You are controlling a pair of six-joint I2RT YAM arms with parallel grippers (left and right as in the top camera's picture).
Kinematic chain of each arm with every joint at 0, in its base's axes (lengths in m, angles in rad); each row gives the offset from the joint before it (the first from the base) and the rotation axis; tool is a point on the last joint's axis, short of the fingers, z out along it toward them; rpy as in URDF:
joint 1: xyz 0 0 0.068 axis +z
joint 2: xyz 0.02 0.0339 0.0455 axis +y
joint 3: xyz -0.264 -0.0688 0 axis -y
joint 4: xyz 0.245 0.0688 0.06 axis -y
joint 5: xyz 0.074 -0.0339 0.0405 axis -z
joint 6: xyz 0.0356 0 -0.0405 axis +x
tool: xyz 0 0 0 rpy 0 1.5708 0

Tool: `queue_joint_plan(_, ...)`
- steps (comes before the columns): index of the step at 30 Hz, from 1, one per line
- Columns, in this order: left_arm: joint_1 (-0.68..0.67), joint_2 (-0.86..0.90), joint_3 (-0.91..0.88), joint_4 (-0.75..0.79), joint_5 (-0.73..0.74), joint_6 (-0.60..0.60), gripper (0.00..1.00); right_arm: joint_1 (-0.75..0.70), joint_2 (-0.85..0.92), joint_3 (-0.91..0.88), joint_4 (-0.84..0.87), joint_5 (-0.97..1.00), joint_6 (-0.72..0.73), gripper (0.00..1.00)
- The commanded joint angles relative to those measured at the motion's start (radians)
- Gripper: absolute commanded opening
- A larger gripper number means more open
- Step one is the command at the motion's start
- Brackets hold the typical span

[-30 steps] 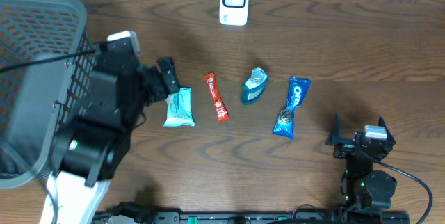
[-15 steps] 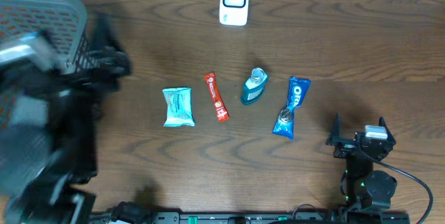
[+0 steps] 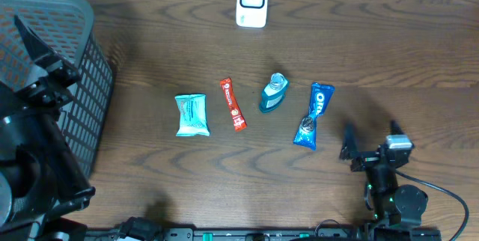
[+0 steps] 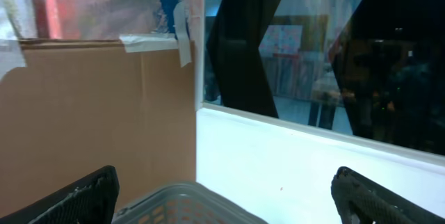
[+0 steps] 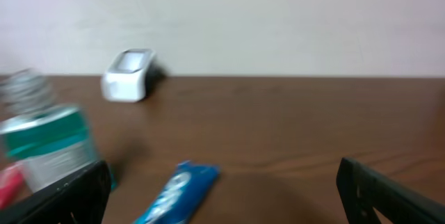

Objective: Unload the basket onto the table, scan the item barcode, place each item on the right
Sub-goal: 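Retract the left arm to rest and move the right arm forward, then lower the right gripper over the teal bottle and close on it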

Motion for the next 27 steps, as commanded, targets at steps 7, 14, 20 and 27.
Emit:
queue_joint_plan(7,0.051,-0.208,-0.092,-0.011,0.028,-0.011,0.98,-0.006,0.307,0.375,-0.237,-0.153,-0.071,0.99)
queue_joint_plan(14,0.157,-0.423,-0.151,0.010,0.185,-0.011,0.98,-0.003,0.723,0.802,-0.543,-0.269,-0.150,0.99)
queue_joint_plan(20,0.157,-0.434,-0.128,-0.055,0.255,-0.004,0.98,0.001,0.958,1.123,-0.871,-0.369,-0.145,0.99)
queue_joint_plan(27,0.158,-0.488,-0.144,-0.092,0.300,-0.007,0.98,0.024,1.047,1.155,-0.928,-0.491,-0.218,0.99)
